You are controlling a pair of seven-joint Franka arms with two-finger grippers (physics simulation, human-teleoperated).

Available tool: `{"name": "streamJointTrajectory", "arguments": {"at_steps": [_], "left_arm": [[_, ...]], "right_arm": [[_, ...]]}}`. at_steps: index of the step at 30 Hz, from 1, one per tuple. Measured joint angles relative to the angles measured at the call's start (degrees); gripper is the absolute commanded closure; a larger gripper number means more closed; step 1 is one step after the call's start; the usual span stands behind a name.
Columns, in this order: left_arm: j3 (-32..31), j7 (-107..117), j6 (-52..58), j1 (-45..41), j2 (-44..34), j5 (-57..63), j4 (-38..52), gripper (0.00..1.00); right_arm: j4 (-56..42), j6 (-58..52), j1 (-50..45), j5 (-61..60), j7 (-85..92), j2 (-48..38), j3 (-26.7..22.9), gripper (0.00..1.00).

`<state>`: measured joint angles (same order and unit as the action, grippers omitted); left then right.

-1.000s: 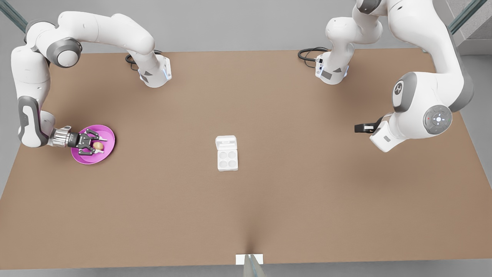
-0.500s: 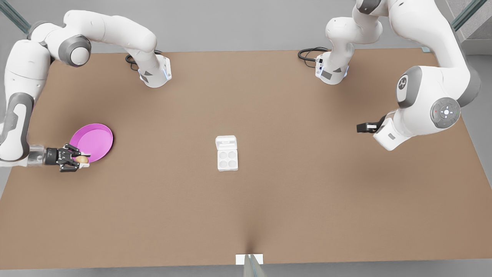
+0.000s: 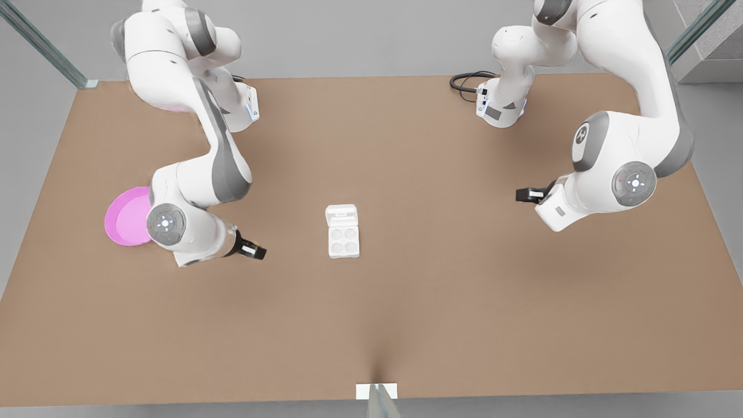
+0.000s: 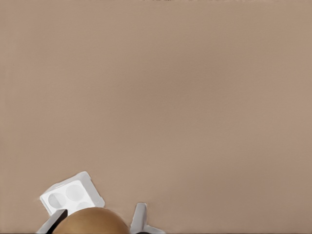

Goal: Pack egg into the box and close the box lid

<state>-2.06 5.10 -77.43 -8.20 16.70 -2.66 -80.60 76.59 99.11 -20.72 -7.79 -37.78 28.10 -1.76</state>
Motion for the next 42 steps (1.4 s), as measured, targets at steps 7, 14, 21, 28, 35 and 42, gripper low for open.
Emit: {"name": "streamJointTrajectory", "arguments": {"at_steps": [7, 14, 21, 28, 35, 42], "left_arm": [[0.0, 0.0, 0.0, 0.1, 0.3, 0.2, 0.0, 0.00], [0.0, 0.0, 0.0, 0.0, 1.2, 0.5, 0.0, 0.00], [0.0, 0.0, 0.1, 0.1, 1.4, 0.6, 0.0, 0.00], [0.1, -0.1, 0.1, 0.0, 1.6, 0.6, 0.0, 0.00], [0.1, 0.0, 0.2, 0.0, 1.6, 0.6, 0.0, 0.00], [0.1, 1.0, 0.4, 0.0, 1.6, 0.6, 0.1, 0.00]], "right_arm": [[7.7, 17.6, 10.1, 13.0, -5.0, 2.9, 27.4, 0.79], [11.2, 27.3, 11.0, 22.2, -6.2, 11.3, 29.9, 0.79], [16.2, 28.7, 13.5, 28.0, -5.6, 11.6, 37.3, 0.79], [19.3, 28.1, 14.0, 38.1, -6.3, 13.2, 37.7, 0.79], [18.9, 34.8, 13.8, 46.0, -9.0, 17.4, 36.7, 0.79], [18.9, 38.6, 14.1, 45.6, -11.3, 17.5, 35.3, 0.79]]}}
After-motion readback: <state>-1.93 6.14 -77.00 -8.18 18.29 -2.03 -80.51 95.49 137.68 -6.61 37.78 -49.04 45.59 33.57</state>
